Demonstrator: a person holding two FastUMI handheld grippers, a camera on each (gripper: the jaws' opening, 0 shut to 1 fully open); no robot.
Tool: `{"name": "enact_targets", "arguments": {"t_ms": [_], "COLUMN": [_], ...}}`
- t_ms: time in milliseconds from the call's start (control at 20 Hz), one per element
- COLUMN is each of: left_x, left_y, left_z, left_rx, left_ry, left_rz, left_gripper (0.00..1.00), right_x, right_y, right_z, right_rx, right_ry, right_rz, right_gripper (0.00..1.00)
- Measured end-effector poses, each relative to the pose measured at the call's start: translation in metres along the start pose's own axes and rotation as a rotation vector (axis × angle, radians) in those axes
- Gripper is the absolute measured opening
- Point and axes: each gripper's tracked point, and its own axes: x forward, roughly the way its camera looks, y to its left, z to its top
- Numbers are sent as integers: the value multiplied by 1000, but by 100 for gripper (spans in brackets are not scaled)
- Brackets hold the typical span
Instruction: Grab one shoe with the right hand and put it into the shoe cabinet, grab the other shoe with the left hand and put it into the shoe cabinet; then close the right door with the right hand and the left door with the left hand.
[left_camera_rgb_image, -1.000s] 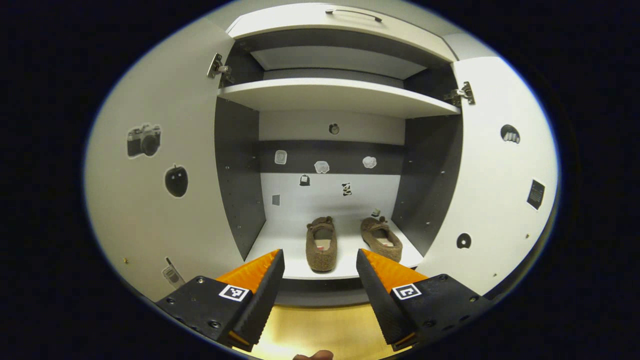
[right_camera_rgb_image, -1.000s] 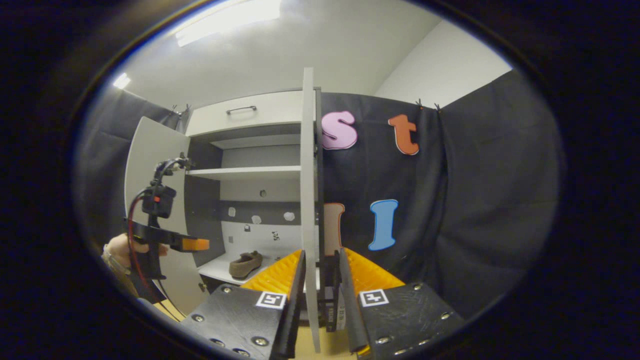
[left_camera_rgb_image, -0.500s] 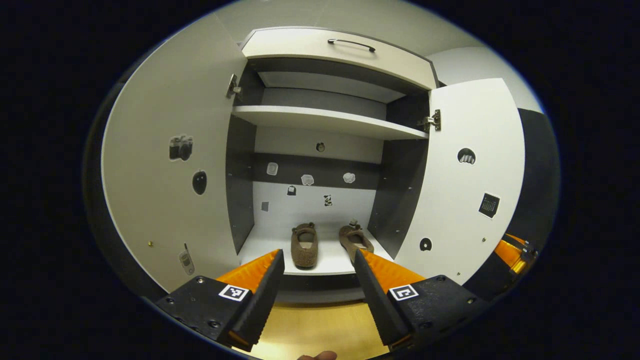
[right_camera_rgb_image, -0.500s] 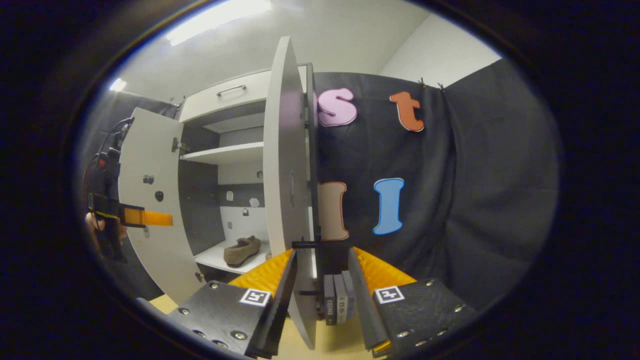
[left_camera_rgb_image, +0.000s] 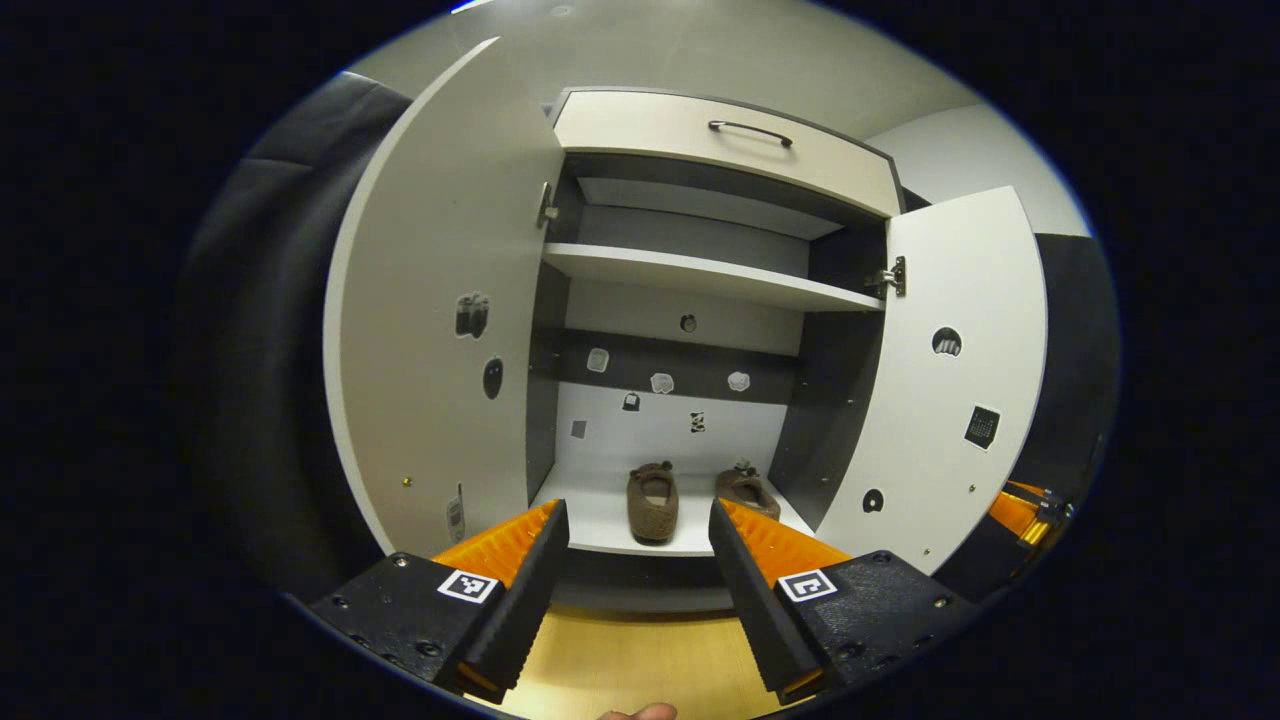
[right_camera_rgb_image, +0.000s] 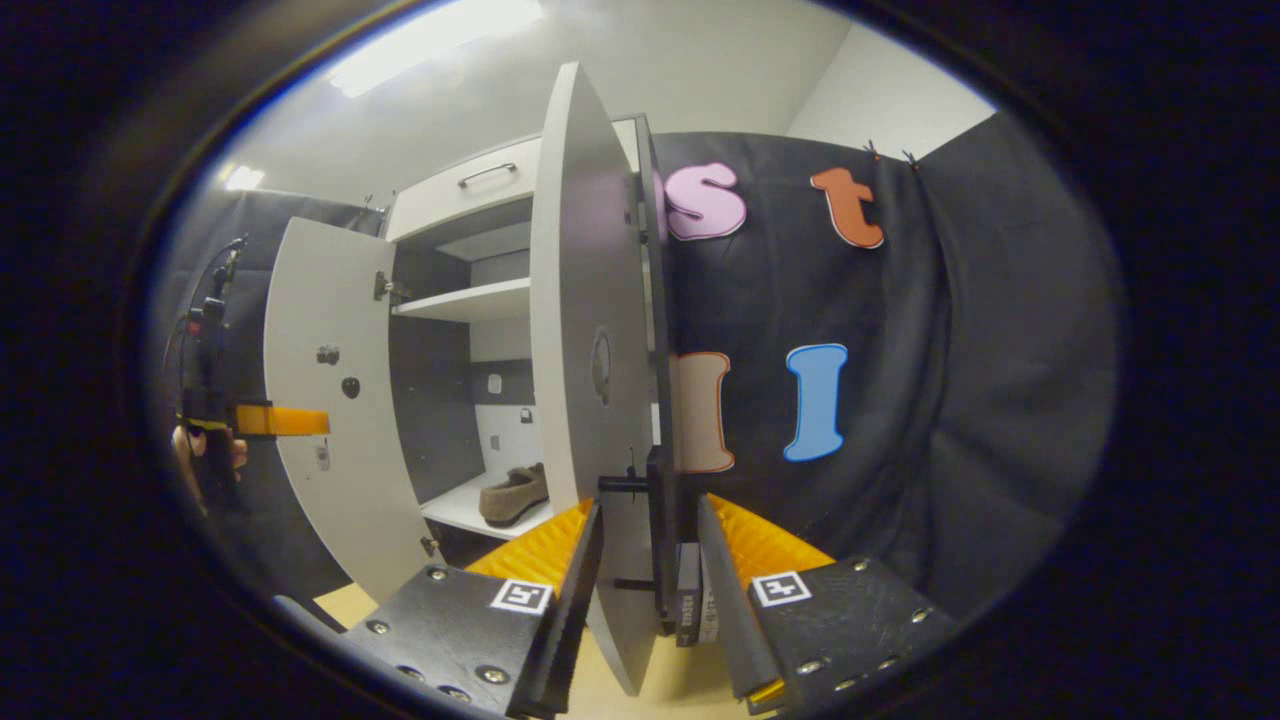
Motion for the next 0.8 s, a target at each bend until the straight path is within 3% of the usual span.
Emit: {"name": "enact_targets", "arguments": {"t_ms": [100, 150, 400, 450, 500, 800], "left_x": [-4, -6, -15, -17, -20, -26], "left_y": [8, 10, 18, 21, 24, 38], "left_z": [-1, -1, -1, -2, -4, -6], "left_rx": [-10, -12, -8, -5, -3, -4], "left_ry": [3, 3, -10, -8, -7, 0], "left_rz": [23, 32, 66, 72, 82, 122], "left_gripper": [88, 89, 90, 85, 90, 90], "right_x": [2, 4, 17, 20, 24, 42], "right_y": [5, 10, 52, 56, 59, 84], "right_z": [-1, -2, -5, -7, -9, -19], "right_rx": [0, 5, 18, 9, -4, 67], "right_ry": [3, 7, 24, 29, 37, 65], "right_rz": [29, 52, 161, 169, 174, 270], "right_gripper": [50, 58, 58, 58, 58, 58]}}
